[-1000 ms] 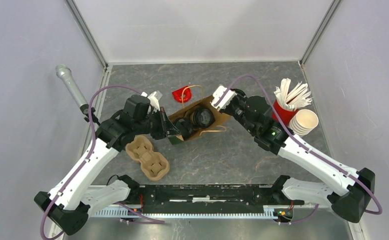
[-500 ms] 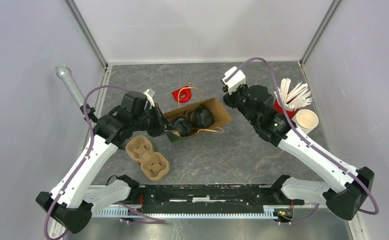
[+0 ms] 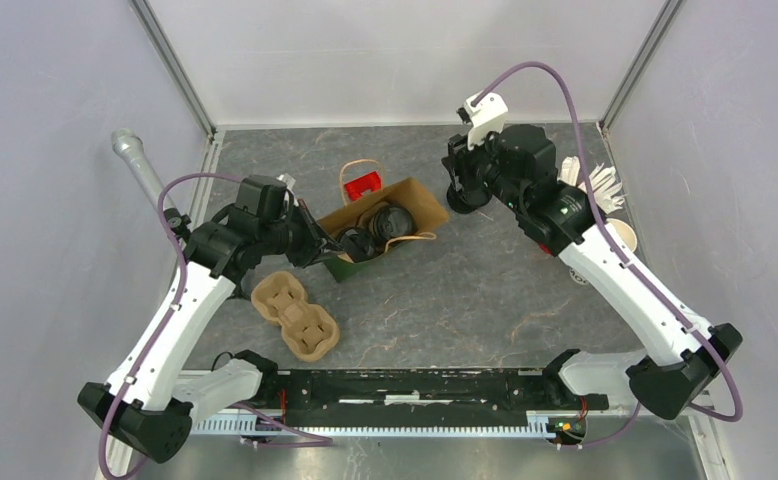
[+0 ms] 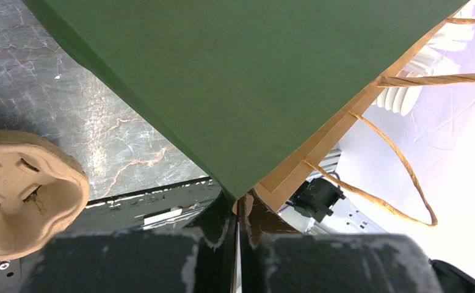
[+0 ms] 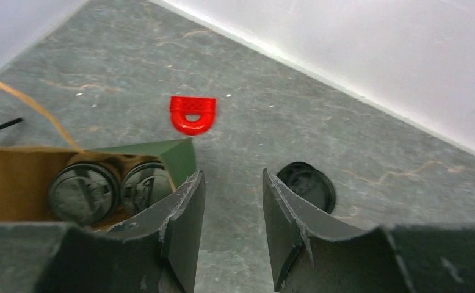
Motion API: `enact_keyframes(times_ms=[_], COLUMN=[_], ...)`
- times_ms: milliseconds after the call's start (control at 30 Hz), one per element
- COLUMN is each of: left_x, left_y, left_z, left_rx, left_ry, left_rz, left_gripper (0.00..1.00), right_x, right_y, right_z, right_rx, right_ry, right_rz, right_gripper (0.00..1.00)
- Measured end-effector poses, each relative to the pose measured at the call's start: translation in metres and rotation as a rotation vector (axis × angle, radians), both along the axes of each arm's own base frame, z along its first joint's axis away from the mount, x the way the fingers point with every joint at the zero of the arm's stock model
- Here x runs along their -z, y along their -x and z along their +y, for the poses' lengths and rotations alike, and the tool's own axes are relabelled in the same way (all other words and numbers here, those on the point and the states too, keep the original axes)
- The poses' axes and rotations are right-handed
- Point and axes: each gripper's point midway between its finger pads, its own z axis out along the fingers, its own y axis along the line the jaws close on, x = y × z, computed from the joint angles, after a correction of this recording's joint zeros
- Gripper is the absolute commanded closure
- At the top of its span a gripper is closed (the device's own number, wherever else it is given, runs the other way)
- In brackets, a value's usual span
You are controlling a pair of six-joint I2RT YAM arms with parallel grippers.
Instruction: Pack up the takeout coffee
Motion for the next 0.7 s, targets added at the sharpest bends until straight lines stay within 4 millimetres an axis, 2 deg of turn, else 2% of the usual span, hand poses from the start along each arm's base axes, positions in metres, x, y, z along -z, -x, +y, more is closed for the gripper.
enact_keyframes(times_ms=[67,167,200,333,467,700], left_x=[0.000,0.000,0.000,0.000,0.000,0.000], left_y=[-0.003,-0.006,-0.007,-0.007,-0.007,-0.007], left_z=[0.002,0.004,0.004,0.003,0.003,0.003], left_rx=[-0.018,-0.036,-0.040,-0.034,-0.036,-0.035], left_ry=[0.004,0.010,0.011,0.019,0.020,0.022], left_rz=[0.009,0.017,0.019,0.029,0.029,0.031], left_gripper=[0.98,0.98,0.98,0.98,0.98,0.98], right_x=[-0.001,0.015,0.016,0.031,0.050,0.074], right_y=[0.001,0.010,0.009,0.011,0.011,0.005], right_z=[0.006,0.021,0.019,0.033,0.045,0.054], right_rx=[-0.036,-0.136,-0.133,-0.227,-0.296,-0.329], right_ry=[-0.040,-0.085,-0.087,-0.110,-0.115,-0.095], right_rz=[0.037,0.138,0.141,0.214,0.279,0.336], right_gripper=[0.48,0.41,0.40,0.37,0.37,0.45])
